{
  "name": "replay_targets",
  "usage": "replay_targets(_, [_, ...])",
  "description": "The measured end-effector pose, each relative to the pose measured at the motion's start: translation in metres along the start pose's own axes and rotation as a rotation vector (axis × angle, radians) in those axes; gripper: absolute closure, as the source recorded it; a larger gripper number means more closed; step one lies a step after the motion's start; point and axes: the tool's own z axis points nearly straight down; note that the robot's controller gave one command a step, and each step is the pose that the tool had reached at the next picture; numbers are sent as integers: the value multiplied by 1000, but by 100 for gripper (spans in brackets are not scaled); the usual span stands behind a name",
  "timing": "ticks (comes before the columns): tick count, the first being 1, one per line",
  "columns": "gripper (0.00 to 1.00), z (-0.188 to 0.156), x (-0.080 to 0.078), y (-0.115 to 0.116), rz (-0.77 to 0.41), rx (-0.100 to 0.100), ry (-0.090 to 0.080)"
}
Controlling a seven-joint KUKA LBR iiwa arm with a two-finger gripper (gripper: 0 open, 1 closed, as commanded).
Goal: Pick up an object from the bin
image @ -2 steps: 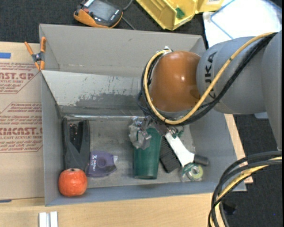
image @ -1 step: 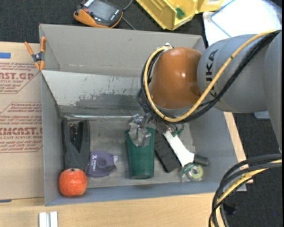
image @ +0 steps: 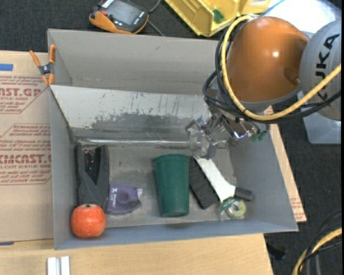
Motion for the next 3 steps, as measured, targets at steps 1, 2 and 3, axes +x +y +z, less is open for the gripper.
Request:
replay_targets(1, [100, 98, -9, 45, -37, -2, -3])
replay_targets(2, [100, 62, -8, 33, -146, 7, -11])
replay_targets(3, [100, 136, 52, 8, -223, -2, -5])
